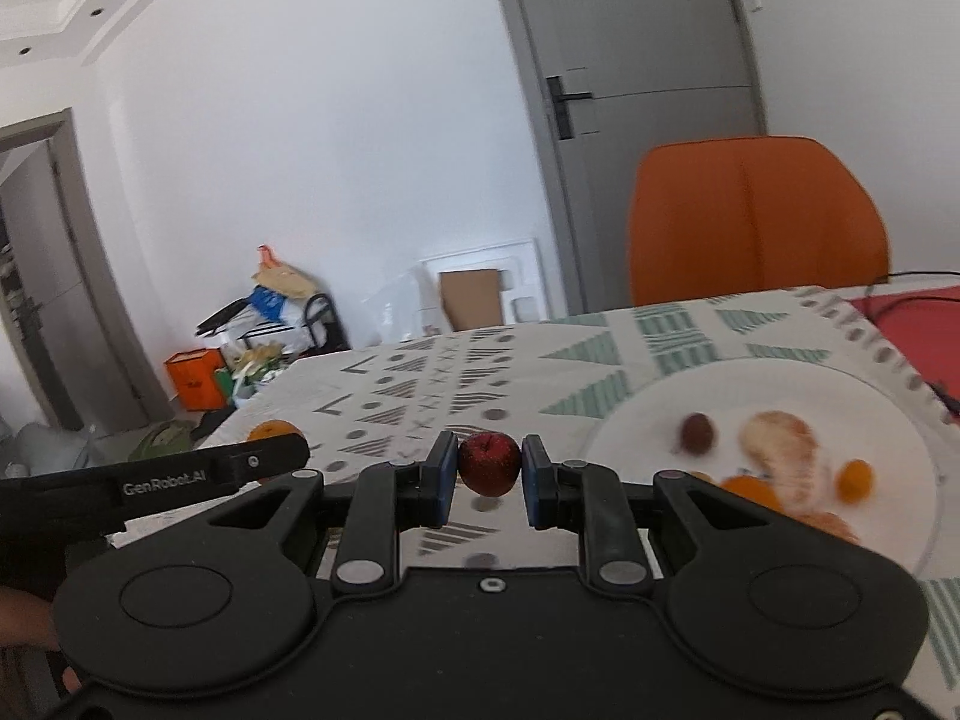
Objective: Organize fruits
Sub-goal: 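Carry the large orange with the left gripper while the right carries the red plum to the plate, then lower the orange onto the plate and open the left gripper while the right releases the plum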
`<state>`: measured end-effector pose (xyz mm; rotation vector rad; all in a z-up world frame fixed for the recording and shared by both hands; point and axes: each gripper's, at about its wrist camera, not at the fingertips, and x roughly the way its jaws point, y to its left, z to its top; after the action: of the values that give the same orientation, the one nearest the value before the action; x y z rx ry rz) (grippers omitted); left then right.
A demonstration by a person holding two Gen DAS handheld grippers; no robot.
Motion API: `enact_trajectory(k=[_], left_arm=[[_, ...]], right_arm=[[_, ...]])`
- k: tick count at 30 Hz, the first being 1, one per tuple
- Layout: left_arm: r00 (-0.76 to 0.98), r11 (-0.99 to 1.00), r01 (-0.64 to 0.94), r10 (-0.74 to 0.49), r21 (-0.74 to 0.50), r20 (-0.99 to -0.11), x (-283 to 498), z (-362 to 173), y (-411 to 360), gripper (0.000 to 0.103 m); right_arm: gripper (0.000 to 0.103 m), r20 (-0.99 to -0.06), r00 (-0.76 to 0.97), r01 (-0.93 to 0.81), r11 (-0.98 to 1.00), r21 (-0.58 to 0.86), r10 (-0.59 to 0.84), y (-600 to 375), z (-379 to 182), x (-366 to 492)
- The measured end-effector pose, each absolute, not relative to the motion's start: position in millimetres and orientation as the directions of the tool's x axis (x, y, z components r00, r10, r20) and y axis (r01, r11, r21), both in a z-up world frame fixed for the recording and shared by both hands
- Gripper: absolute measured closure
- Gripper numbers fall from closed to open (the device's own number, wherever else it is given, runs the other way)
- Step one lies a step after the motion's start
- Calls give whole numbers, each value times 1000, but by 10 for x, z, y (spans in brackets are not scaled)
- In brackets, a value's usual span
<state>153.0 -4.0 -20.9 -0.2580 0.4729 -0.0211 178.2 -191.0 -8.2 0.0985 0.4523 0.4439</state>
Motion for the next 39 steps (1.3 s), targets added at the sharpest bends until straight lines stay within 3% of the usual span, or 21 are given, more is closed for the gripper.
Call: enact_trajectory(k=[22, 39], left_arm=[[862, 966, 138, -225, -217, -454, 1827, -263, -995, 69], [813, 958, 228, -286, -176, -506, 2048, -397, -1604, 69]], right_arm=[[82, -398, 886, -170, 965, 201, 239, -2995, -230, 1747], [82, -401, 890, -110, 955, 274, 218, -3467, -412, 1770]])
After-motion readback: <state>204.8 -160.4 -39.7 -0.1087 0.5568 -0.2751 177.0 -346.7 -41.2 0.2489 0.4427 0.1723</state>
